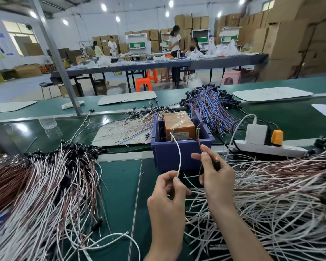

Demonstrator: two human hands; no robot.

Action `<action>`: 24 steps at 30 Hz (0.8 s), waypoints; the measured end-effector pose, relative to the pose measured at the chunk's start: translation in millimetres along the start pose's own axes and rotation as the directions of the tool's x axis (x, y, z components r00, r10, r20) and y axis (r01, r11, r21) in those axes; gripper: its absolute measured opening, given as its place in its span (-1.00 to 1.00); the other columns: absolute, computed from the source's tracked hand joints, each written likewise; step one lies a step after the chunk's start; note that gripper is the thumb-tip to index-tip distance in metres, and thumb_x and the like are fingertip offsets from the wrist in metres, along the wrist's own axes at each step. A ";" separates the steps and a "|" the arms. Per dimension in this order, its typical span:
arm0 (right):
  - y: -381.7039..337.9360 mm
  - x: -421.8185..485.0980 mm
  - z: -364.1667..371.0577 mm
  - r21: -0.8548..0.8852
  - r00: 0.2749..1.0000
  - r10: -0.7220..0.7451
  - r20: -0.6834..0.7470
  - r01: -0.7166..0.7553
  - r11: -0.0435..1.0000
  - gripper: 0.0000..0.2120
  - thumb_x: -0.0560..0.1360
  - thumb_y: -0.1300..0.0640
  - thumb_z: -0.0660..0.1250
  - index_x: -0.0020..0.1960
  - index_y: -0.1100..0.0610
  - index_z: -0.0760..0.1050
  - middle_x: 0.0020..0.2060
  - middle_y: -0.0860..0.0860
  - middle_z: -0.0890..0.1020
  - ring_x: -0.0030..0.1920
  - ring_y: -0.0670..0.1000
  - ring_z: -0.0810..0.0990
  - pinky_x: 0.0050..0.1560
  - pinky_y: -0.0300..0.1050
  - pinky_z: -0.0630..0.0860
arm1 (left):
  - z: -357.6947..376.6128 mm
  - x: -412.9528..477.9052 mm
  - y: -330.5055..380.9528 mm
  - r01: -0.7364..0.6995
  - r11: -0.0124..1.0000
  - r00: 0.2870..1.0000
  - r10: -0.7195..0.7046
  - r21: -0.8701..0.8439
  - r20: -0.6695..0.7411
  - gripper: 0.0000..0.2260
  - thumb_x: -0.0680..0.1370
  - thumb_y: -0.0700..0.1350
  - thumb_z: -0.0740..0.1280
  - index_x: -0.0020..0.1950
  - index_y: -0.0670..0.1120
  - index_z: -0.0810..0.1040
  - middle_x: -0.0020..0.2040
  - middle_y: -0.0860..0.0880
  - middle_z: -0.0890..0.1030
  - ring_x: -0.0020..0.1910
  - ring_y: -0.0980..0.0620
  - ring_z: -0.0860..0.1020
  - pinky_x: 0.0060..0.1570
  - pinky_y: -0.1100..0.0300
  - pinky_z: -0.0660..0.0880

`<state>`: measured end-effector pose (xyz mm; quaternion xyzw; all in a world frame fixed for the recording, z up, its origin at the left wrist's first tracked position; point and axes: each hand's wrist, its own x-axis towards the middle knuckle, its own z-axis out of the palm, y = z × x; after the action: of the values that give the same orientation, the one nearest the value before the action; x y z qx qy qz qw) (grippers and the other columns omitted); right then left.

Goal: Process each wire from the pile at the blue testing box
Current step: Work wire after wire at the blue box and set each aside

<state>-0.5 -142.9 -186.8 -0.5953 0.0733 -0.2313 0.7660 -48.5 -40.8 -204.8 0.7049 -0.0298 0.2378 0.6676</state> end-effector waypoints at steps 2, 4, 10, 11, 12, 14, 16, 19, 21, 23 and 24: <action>-3.1 -1.8 -2.3 -0.014 1.000 -0.006 -0.009 0.006 1.000 -0.81 0.67 0.11 0.27 0.17 -0.04 0.63 -0.12 -0.07 0.76 -0.55 -0.09 0.32 -0.57 -0.26 0.32 | -1.3 1.4 1.9 -0.012 1.000 1.000 0.011 -0.025 -0.020 -0.80 0.62 -0.06 0.28 0.00 0.28 0.53 -0.29 0.02 0.68 -0.28 0.05 0.62 -0.26 0.21 0.58; -7.1 -6.7 -5.8 -0.056 0.999 -0.023 -0.023 0.021 0.998 -0.81 0.68 0.05 0.24 0.17 -0.09 0.62 -0.08 -0.12 0.75 -0.57 -0.09 0.36 -0.55 -0.25 0.38 | -4.3 3.3 4.0 -0.022 0.999 0.998 0.019 -0.048 -0.056 -0.78 0.64 -0.08 0.26 0.00 0.30 0.50 -0.29 0.00 0.65 -0.33 0.09 0.58 -0.30 0.27 0.52; -34.0 -17.0 -31.7 -0.193 0.988 -0.141 0.057 0.150 0.970 -0.73 0.69 -0.06 0.15 0.01 -0.22 0.62 -0.09 -0.17 0.73 -0.55 -0.07 0.31 -0.57 -0.20 0.30 | -15.3 12.5 8.1 0.020 0.995 0.990 -0.033 -0.098 -0.136 -0.72 0.66 -0.14 0.18 -0.02 0.30 0.42 -0.35 0.09 0.47 -0.42 0.17 0.36 -0.42 0.33 0.35; -41.2 -13.8 -39.0 -0.194 0.987 -0.147 0.069 0.158 0.968 -0.73 0.69 -0.06 0.15 -0.02 -0.20 0.62 -0.19 -0.13 0.71 -0.55 -0.08 0.29 -0.58 -0.21 0.26 | -17.3 15.2 7.8 0.030 0.994 0.989 -0.044 -0.103 -0.139 -0.75 0.65 -0.14 0.18 0.03 0.27 0.41 -0.34 0.08 0.48 -0.40 0.17 0.38 -0.40 0.33 0.37; -48.5 -8.9 -47.9 -0.187 0.986 -0.153 0.062 0.162 0.969 -0.72 0.68 -0.05 0.16 -0.04 -0.18 0.63 -0.31 -0.11 0.66 -0.55 -0.10 0.29 -0.58 -0.24 0.23 | -18.8 17.8 7.1 0.047 0.992 0.989 -0.062 -0.114 -0.136 -0.79 0.65 -0.14 0.19 0.10 0.21 0.40 -0.33 0.05 0.50 -0.39 0.18 0.41 -0.37 0.33 0.40; -63.8 4.5 -69.3 -0.189 0.984 -0.178 0.019 0.178 0.966 -0.72 0.68 -0.05 0.18 -0.06 -0.14 0.64 -0.44 -0.11 0.52 -0.53 -0.15 0.27 -0.57 -0.27 0.19 | -20.5 21.8 5.1 0.092 0.987 0.988 -0.107 -0.131 -0.112 -0.81 0.66 -0.17 0.20 0.18 0.12 0.38 -0.30 -0.01 0.50 -0.39 0.19 0.41 -0.37 0.35 0.41; -80.1 19.2 -95.1 -0.226 0.973 -0.229 -0.044 0.213 0.951 -0.74 0.67 -0.06 0.20 -0.05 -0.12 0.65 -0.46 -0.13 0.44 -0.52 -0.18 0.25 -0.57 -0.29 0.16 | -20.1 23.2 3.2 0.142 0.982 0.986 -0.152 -0.125 -0.074 -0.80 0.66 -0.18 0.19 0.20 0.11 0.36 -0.30 -0.03 0.45 -0.42 0.20 0.37 -0.42 0.36 0.38; -109.4 36.4 -132.0 -0.264 0.945 -0.285 -0.159 0.237 0.935 -0.81 0.58 -0.18 0.27 -0.07 -0.18 0.64 -0.46 -0.16 0.50 -0.56 -0.21 0.31 -0.62 -0.37 0.21 | -16.7 23.0 -0.4 0.192 0.979 0.981 -0.194 -0.076 -0.024 -0.82 0.67 -0.16 0.18 0.16 0.13 0.34 -0.28 -0.03 0.44 -0.40 0.23 0.39 -0.37 0.39 0.40; -121.1 51.9 -156.8 -0.339 0.936 -0.284 -0.209 0.203 0.919 -0.81 0.44 -0.29 0.34 -0.04 -0.26 0.62 -0.43 -0.21 0.55 -0.56 -0.24 0.39 -0.59 -0.36 0.30 | -14.7 22.1 -3.4 0.207 0.978 0.978 -0.207 -0.018 0.002 -0.85 0.67 -0.15 0.19 0.12 0.12 0.37 -0.22 -0.06 0.48 -0.40 0.23 0.40 -0.34 0.36 0.40; -121.1 74.5 -185.2 -0.434 0.935 -0.302 -0.188 0.196 0.879 -0.64 0.36 -0.40 0.41 0.11 -0.32 0.55 -0.28 -0.27 0.62 -0.40 -0.29 0.53 -0.40 -0.27 0.50 | -14.0 20.5 -5.4 0.214 0.977 0.976 -0.215 0.021 0.035 -0.86 0.67 -0.15 0.20 0.10 0.11 0.40 -0.19 -0.05 0.51 -0.40 0.22 0.41 -0.35 0.30 0.41; -115.6 88.6 -201.7 -0.481 0.929 -0.320 -0.185 0.199 0.854 -0.52 0.32 -0.46 0.42 0.18 -0.36 0.49 -0.18 -0.32 0.63 -0.24 -0.30 0.59 -0.22 -0.24 0.56 | -14.2 19.0 -6.0 0.212 0.977 0.975 -0.214 0.037 0.057 -0.85 0.67 -0.16 0.20 0.10 0.11 0.41 -0.21 -0.03 0.51 -0.41 0.20 0.40 -0.38 0.27 0.40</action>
<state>-31.4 -380.4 -119.7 -0.7266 0.1426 -0.3852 0.5507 -33.8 -21.3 -203.3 0.7211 0.0292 0.1436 0.6771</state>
